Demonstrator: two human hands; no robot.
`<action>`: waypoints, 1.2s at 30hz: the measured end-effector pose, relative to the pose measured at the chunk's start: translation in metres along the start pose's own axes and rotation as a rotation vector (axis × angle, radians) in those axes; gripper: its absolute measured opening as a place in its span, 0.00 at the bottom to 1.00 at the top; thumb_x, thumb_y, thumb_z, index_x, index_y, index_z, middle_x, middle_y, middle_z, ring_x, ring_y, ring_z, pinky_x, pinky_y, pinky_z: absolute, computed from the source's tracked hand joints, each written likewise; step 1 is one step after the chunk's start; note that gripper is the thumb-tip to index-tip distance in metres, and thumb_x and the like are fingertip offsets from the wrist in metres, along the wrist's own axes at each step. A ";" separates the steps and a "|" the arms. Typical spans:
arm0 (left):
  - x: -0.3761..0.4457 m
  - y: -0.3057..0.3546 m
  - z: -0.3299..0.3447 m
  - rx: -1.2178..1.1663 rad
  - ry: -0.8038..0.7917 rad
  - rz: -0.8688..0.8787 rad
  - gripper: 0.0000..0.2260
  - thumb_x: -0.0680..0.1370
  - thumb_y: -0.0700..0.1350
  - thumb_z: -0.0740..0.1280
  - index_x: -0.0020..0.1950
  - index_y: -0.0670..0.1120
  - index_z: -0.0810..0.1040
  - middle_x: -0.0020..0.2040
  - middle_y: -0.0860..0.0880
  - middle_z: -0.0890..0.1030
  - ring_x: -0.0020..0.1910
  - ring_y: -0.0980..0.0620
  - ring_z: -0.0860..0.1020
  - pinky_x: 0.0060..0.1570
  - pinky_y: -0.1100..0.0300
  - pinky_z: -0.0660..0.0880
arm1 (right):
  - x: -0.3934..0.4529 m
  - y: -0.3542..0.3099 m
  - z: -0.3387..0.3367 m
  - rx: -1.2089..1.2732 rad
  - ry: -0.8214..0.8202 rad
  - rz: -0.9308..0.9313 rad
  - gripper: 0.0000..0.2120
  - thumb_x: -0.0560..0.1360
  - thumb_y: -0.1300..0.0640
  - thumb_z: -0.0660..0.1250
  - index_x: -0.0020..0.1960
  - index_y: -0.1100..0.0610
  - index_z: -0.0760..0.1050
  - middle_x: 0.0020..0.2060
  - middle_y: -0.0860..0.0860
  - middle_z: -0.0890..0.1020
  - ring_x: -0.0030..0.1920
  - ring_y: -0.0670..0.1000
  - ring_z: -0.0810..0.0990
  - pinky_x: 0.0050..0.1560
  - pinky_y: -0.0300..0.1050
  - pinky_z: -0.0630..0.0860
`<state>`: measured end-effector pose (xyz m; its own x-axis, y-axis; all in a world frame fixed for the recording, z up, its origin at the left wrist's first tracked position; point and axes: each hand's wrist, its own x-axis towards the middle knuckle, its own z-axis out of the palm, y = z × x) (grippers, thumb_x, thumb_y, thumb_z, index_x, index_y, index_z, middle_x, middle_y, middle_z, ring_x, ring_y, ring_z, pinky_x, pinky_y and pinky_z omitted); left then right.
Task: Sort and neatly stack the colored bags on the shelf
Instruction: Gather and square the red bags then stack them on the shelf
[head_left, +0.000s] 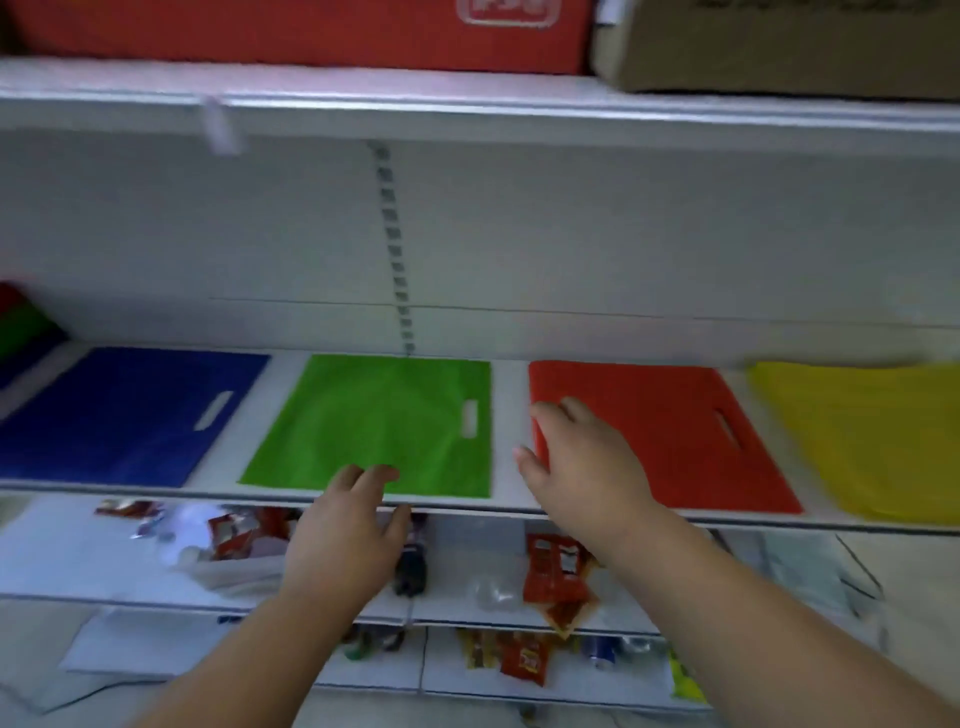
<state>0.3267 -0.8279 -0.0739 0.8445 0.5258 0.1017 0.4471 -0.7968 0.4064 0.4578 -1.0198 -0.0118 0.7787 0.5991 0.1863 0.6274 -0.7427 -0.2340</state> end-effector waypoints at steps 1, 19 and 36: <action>-0.008 -0.028 -0.014 0.008 0.033 -0.039 0.15 0.76 0.52 0.67 0.62 0.54 0.76 0.55 0.50 0.77 0.48 0.46 0.79 0.43 0.54 0.75 | 0.006 -0.033 0.005 0.036 0.003 -0.048 0.20 0.76 0.46 0.65 0.64 0.56 0.72 0.53 0.56 0.76 0.50 0.61 0.78 0.48 0.52 0.76; -0.110 -0.405 -0.210 -0.007 0.385 -0.577 0.16 0.78 0.55 0.64 0.67 0.59 0.70 0.59 0.59 0.74 0.47 0.54 0.78 0.44 0.56 0.75 | 0.101 -0.499 0.086 0.310 -0.046 -0.621 0.26 0.78 0.41 0.61 0.73 0.50 0.63 0.66 0.48 0.69 0.56 0.50 0.76 0.49 0.45 0.76; 0.028 -0.642 -0.296 0.051 0.329 -0.484 0.16 0.80 0.56 0.61 0.68 0.59 0.71 0.56 0.59 0.74 0.48 0.58 0.75 0.41 0.62 0.69 | 0.244 -0.693 0.175 0.263 -0.085 -0.417 0.25 0.78 0.43 0.62 0.72 0.51 0.65 0.67 0.49 0.69 0.59 0.52 0.75 0.53 0.47 0.74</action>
<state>-0.0239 -0.2131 -0.0629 0.4086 0.8916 0.1950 0.7798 -0.4520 0.4332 0.2123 -0.3067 0.0288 0.4522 0.8593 0.2391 0.8548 -0.3409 -0.3913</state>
